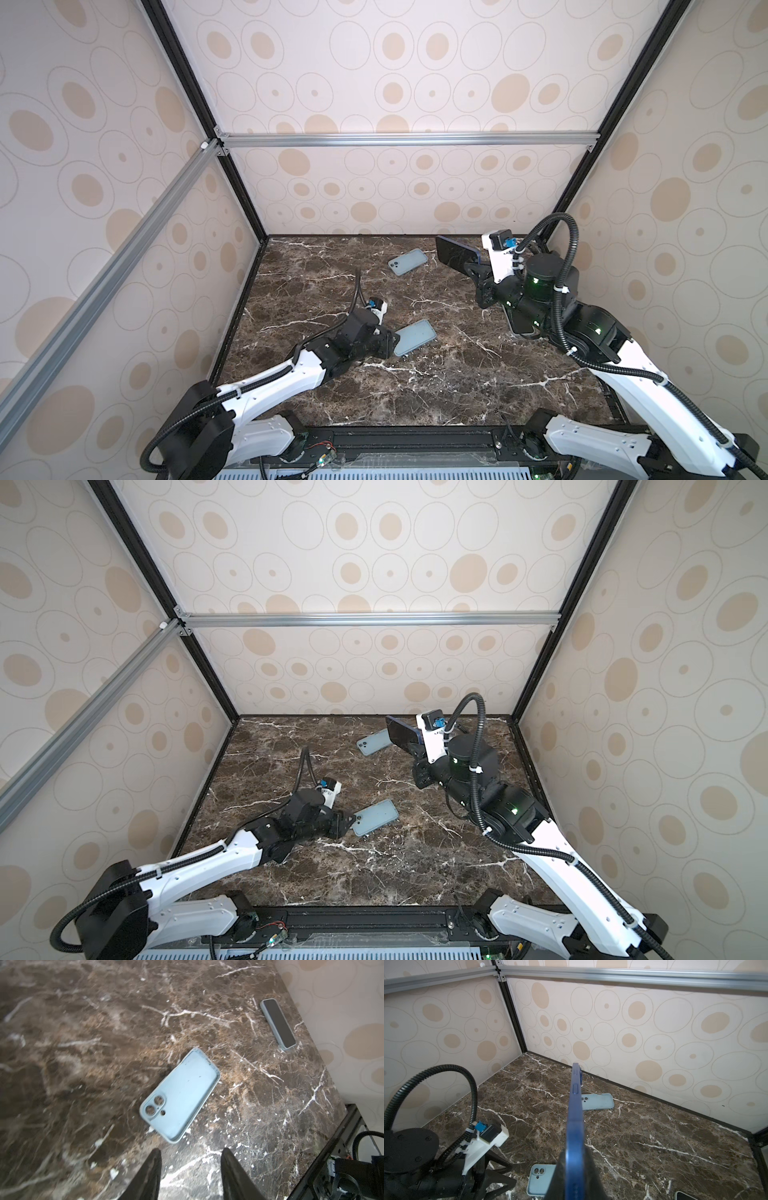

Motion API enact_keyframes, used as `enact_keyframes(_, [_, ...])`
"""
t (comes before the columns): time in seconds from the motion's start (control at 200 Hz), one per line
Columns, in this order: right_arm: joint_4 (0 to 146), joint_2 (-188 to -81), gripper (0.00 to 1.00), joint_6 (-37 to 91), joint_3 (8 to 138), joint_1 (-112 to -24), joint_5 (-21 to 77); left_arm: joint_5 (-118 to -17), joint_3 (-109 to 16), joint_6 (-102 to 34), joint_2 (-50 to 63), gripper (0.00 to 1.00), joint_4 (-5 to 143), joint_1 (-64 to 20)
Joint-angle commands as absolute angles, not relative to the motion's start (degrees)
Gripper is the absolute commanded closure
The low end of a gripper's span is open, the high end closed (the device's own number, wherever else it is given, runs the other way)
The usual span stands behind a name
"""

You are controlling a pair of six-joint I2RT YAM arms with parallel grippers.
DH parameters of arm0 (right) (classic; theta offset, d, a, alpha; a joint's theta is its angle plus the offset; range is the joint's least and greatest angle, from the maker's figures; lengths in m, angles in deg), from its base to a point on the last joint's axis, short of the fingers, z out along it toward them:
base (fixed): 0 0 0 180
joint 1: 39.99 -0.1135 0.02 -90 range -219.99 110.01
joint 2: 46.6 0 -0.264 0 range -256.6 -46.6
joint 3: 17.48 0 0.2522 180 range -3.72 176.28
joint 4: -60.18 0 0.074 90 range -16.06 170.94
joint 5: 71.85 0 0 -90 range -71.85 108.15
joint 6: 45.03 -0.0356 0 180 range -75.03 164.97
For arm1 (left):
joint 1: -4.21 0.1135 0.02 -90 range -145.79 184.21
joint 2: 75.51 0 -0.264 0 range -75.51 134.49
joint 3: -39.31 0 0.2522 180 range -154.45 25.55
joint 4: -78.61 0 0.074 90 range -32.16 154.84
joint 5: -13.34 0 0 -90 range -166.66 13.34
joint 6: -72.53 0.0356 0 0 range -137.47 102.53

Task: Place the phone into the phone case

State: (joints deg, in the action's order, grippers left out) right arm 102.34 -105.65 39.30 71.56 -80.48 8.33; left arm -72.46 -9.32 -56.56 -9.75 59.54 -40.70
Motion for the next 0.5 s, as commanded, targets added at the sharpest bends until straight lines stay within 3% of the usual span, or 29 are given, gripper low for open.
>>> enact_keyframes(0.0, [102.0,-107.2,1.00,35.5,71.9,-80.3,10.4,-77.1,-7.0,-65.3,-11.8,0.53,55.9,-40.9])
enact_keyframes(0.18, [105.2,-111.2,1.00,31.6,72.4,-80.3,13.4,-76.0,-7.5,-63.6,-7.2,0.53,53.4,-40.8])
enact_keyframes(0.495, [104.3,-111.1,1.00,31.1,70.9,-80.3,15.0,-74.5,-10.3,-64.8,3.2,0.55,62.1,-40.0])
